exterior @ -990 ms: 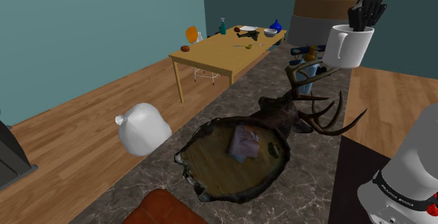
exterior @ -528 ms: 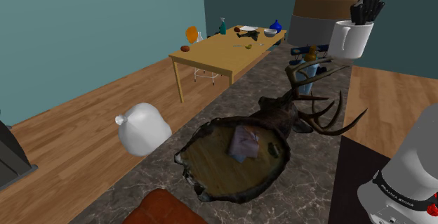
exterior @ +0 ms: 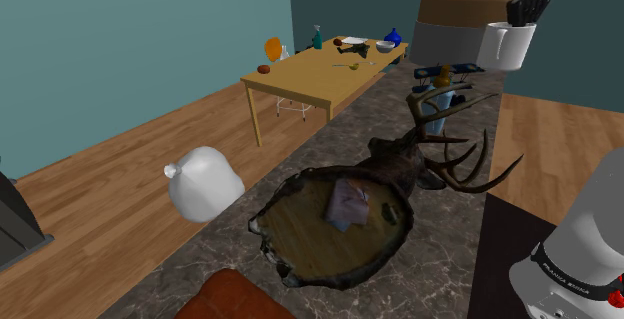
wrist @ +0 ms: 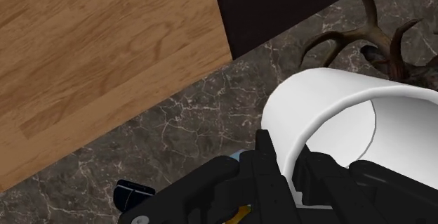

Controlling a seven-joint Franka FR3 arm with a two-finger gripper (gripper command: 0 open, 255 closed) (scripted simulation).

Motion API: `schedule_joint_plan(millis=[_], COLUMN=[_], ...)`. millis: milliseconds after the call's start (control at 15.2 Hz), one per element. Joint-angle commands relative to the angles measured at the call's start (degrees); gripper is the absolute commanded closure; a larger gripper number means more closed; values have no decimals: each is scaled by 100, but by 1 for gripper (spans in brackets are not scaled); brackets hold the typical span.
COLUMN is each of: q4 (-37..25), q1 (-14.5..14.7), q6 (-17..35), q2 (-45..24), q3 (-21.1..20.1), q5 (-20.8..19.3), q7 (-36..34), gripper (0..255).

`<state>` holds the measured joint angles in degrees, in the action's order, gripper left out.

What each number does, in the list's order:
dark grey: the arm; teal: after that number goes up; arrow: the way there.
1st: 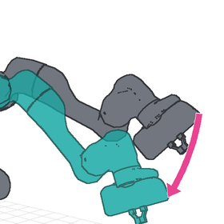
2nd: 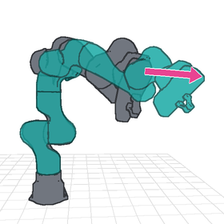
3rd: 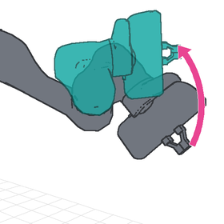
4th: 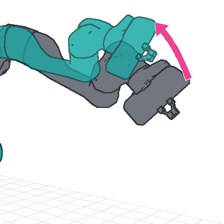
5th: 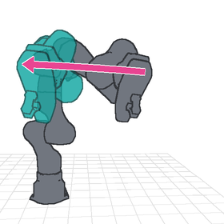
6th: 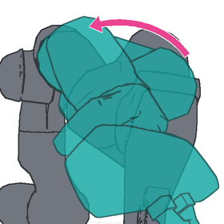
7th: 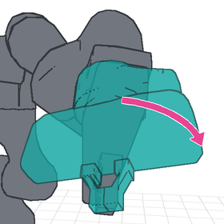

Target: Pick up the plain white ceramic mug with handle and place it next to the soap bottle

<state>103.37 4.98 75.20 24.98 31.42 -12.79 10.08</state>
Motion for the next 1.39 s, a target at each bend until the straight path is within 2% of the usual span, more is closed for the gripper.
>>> schedule_joint_plan(millis=[0,330,594,1320], q4=[-415,-1394,-2327,-1060], q1=[25,-13,-345,-235], q6=[38,109,37,972], q2=[-428,-1558,-2738,-2243], q3=[356,1266,1939,1761], q5=[49,453,1194,849], q7=[392,1421,2374,2064], gripper=[255,255,255,255])
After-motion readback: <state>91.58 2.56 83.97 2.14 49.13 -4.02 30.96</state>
